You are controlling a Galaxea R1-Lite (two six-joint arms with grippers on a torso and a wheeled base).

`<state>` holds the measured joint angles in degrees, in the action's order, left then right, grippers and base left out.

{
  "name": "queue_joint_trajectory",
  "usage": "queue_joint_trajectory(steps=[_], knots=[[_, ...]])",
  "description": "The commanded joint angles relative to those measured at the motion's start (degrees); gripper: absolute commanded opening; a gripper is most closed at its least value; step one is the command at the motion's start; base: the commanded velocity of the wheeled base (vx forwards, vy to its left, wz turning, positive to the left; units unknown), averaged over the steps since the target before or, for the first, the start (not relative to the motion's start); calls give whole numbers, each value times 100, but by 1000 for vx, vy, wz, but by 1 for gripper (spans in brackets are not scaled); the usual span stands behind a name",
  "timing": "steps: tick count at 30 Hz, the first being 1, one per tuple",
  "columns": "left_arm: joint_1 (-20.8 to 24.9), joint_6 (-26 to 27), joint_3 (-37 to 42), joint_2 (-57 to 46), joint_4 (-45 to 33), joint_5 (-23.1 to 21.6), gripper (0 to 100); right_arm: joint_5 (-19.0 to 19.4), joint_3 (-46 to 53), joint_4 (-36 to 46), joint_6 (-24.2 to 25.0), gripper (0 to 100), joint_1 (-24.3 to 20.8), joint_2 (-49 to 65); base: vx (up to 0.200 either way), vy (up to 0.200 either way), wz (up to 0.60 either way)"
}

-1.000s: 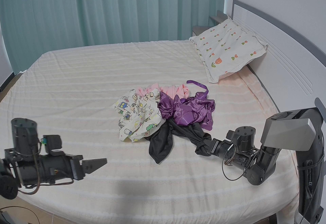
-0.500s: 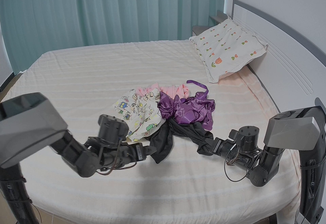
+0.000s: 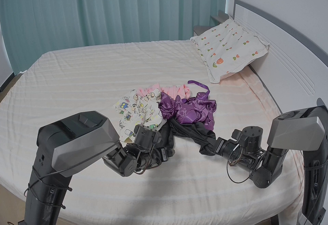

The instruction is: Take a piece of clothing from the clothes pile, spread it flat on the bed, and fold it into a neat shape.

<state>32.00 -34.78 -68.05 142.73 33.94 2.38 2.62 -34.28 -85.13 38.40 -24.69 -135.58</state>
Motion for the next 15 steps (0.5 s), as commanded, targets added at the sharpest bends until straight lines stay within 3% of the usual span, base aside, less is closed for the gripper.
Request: queue_joint_trajectory(steps=[1,8,9,15], knots=[[17,59,-306,308,-63,35,100,2,-9,-4,1,0,8,14,0,0,0],[-18,68,-683,449,-72,184,100,2,-9,-4,1,0,8,14,0,0,0],[-18,68,-683,449,-72,184,0,2,-9,-4,1,0,8,14,0,0,0],[-27,50,-710,458,-133,386,0,2,-9,-13,1,0,8,-21,0,0,0]])
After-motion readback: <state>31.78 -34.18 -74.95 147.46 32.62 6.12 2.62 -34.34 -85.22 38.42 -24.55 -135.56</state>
